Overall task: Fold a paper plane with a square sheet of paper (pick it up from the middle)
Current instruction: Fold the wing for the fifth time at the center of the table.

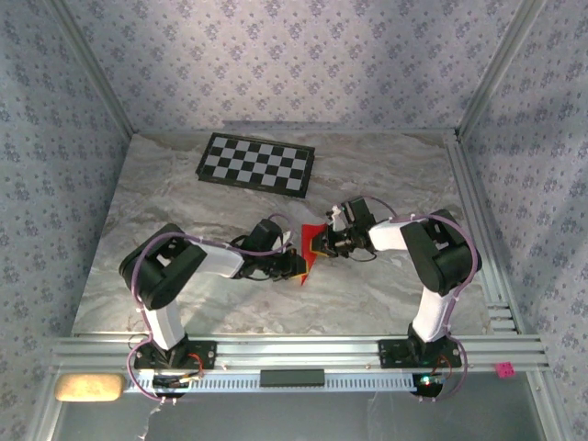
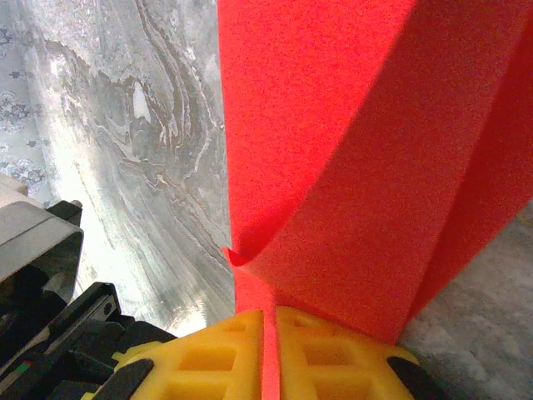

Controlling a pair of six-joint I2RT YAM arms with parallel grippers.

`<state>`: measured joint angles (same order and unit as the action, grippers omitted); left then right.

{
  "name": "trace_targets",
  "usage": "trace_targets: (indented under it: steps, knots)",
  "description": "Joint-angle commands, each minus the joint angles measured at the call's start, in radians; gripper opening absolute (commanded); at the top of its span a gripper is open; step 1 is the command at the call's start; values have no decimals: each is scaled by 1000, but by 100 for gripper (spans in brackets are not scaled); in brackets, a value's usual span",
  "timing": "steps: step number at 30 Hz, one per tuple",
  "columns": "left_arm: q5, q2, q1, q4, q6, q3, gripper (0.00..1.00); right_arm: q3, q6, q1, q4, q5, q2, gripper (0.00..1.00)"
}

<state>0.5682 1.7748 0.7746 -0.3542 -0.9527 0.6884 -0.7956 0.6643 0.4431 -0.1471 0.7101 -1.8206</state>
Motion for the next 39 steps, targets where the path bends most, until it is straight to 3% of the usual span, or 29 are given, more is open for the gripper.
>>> trace_targets:
  steps: [1, 8, 11, 13, 17, 28, 35, 39]
  knots:
    - [13, -14, 10, 155, 22, -28, 14, -4, -16, 6, 50, -67, -41, 13]
    - [30, -11, 18, 163, 26, -20, 0, -8, -15, 6, 56, -69, -42, 13]
    - [33, -8, 19, 172, 27, -20, 0, -9, -16, 6, 63, -73, -43, 13]
    - [30, -15, 19, 179, 28, -22, 10, -10, -18, 7, 68, -77, -43, 13]
    - [14, -41, 19, 208, 41, -22, 14, -12, -19, 7, 73, -80, -45, 13]
    - [4, -47, 25, 234, 50, -29, 2, -15, -22, 8, 80, -83, -45, 13]
    - [-8, -66, 28, 244, 48, -39, 13, -14, -22, 8, 81, -84, -48, 13]
    - [-17, -78, 28, 247, 46, -50, 13, -13, -24, 9, 81, -82, -48, 13]
